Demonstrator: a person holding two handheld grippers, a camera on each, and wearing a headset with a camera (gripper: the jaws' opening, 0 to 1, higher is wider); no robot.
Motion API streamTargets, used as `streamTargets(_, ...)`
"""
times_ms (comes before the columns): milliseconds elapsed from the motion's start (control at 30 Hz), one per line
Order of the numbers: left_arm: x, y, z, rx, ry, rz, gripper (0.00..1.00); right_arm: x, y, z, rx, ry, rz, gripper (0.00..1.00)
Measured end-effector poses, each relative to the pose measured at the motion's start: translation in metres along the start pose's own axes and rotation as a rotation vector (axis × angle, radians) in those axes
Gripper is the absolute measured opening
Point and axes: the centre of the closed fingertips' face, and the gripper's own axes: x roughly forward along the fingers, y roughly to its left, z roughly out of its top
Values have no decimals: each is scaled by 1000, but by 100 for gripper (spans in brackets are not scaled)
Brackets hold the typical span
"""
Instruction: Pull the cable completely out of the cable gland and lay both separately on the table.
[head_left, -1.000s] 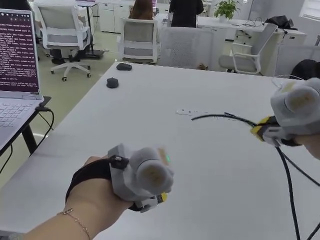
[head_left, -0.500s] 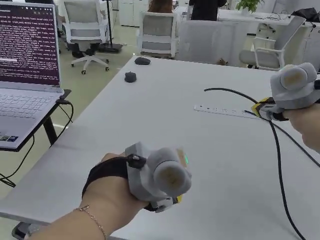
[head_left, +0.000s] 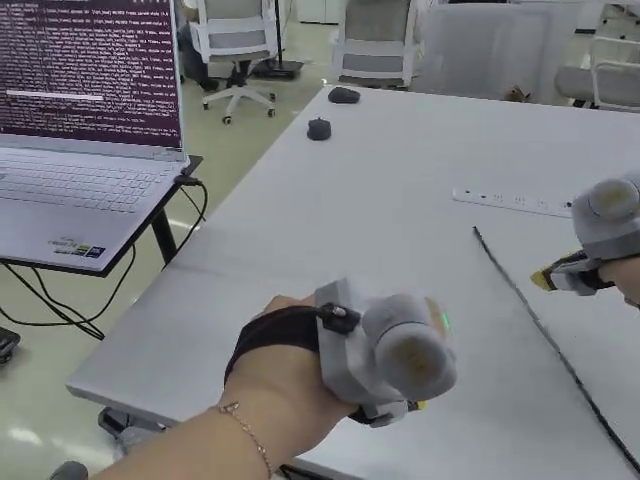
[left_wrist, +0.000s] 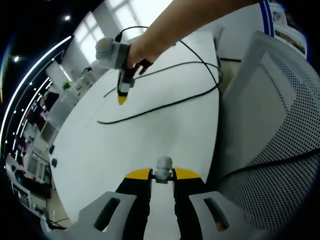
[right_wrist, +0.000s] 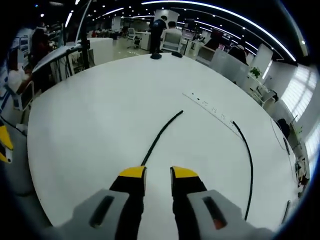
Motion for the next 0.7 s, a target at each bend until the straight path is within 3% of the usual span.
streamTargets(100, 1, 1, 3, 1, -6, -3, 17, -13, 5, 3, 15, -29, 16, 17)
streamTargets(200, 2, 0, 4, 4, -7, -8, 17, -36, 14, 7, 18, -65, 33, 17)
streamTargets(400, 3, -2, 13, 53, -11, -29, 17, -95, 51, -2, 4, -126, 100, 18)
streamTargets(467, 2, -5, 18, 51, -17, -44, 17, -115, 64, -13, 1, -122, 117, 19)
streamTargets(533, 1, -11, 21, 116, -4, -53, 17, -133, 81, -25, 3, -129, 148, 20)
streamTargets(600, 2, -20, 23, 136, 4, -76, 17, -149, 94, -39, 7, -112, 163, 21)
streamTargets(700, 3, -21, 28, 154, 4, -86, 17, -172, 112, -59, -3, -92, 175, 21)
